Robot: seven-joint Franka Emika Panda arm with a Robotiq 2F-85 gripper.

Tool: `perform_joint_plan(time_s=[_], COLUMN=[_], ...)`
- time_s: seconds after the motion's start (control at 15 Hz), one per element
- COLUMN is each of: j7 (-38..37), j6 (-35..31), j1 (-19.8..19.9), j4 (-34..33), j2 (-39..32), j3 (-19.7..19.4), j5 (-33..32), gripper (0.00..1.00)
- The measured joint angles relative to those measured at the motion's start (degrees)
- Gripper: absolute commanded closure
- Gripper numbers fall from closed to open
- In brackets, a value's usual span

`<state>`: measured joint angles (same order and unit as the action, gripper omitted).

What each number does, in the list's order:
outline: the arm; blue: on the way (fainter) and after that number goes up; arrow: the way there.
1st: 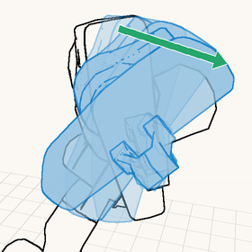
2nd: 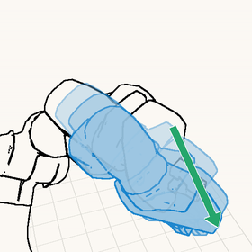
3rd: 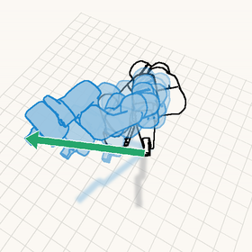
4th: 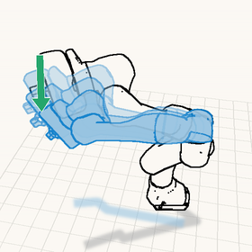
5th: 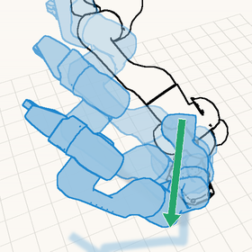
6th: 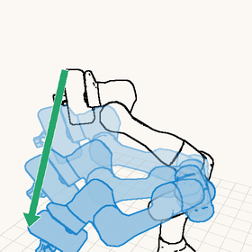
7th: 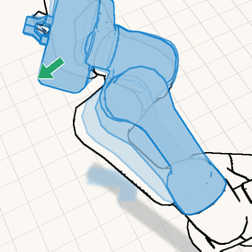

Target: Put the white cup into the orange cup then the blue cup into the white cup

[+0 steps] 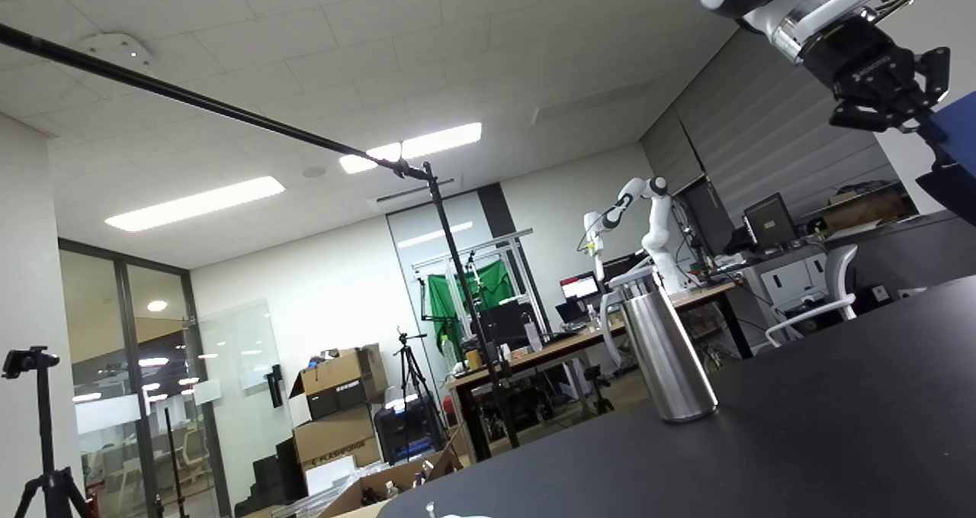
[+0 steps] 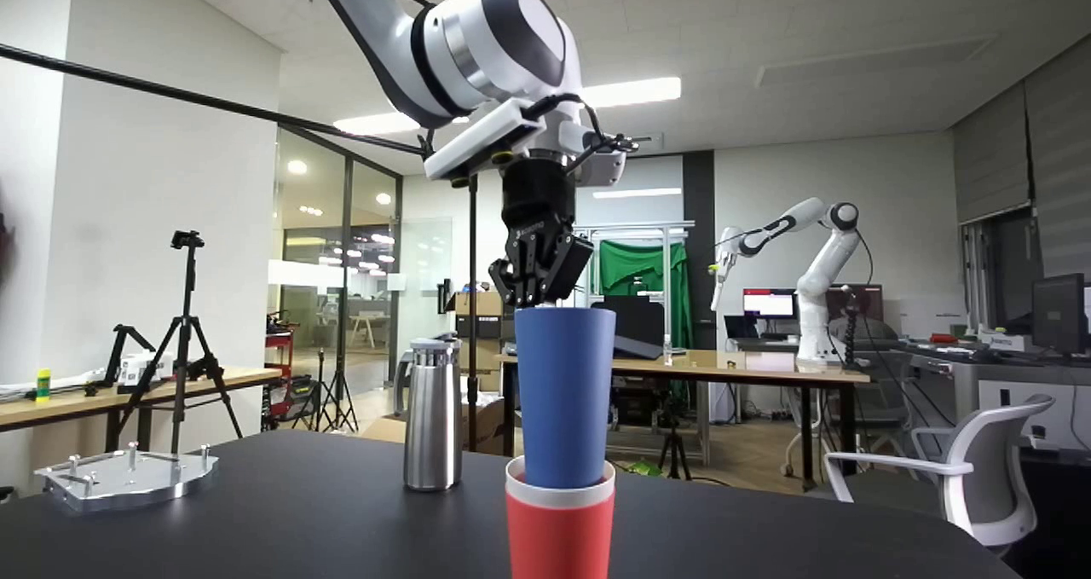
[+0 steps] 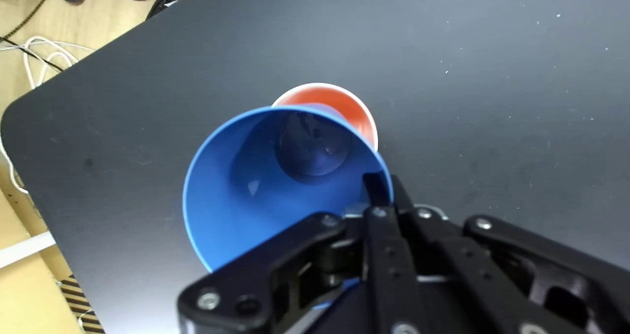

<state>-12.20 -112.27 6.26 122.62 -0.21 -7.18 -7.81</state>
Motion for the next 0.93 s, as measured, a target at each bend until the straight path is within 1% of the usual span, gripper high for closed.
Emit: perform_joint_plan(time_s=[0.93], j7=[0.02], j6=[-9.18], j1=[0.67], j4=[6.47], j2=[-3.25], j3=[-0.46], j5=[-0.22], gripper=[0.99])
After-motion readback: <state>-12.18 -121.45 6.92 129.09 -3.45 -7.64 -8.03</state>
